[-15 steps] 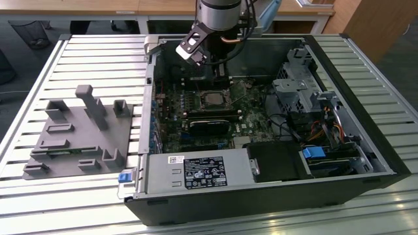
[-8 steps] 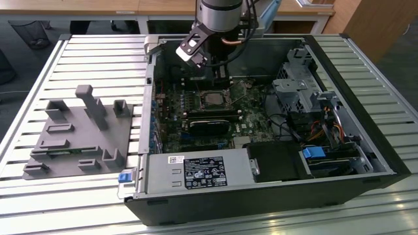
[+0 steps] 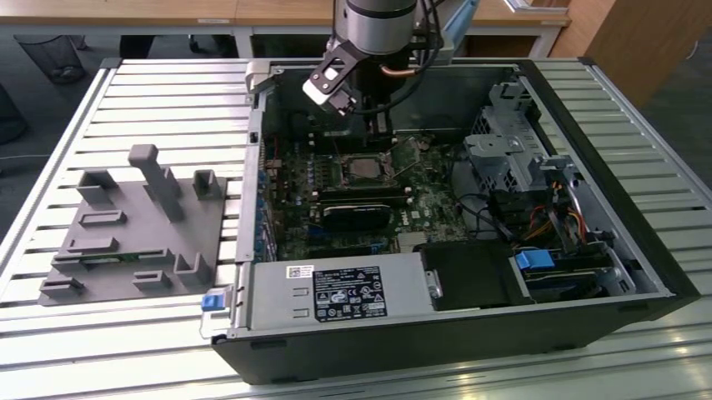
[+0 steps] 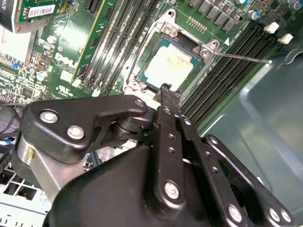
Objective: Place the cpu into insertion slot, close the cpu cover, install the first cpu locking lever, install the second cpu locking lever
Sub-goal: 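Close the cpu cover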
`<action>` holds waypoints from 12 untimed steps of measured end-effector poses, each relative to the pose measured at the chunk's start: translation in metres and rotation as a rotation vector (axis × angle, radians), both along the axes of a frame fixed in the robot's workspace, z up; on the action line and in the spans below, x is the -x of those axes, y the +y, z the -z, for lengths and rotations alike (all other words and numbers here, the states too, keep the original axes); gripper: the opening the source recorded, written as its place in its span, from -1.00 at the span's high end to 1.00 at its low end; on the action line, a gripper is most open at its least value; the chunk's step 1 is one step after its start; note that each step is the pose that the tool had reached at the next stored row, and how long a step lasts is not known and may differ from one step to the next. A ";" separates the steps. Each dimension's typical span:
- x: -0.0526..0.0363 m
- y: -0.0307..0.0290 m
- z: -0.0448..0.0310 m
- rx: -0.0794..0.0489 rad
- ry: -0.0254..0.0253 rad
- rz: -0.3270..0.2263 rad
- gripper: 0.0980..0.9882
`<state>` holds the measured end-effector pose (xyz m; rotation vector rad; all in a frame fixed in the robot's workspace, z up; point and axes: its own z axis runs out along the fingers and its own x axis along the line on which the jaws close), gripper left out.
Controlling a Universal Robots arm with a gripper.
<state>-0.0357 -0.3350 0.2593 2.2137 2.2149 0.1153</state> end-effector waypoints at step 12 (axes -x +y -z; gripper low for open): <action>-0.0034 0.0000 0.0000 0.000 0.0008 0.000 0.98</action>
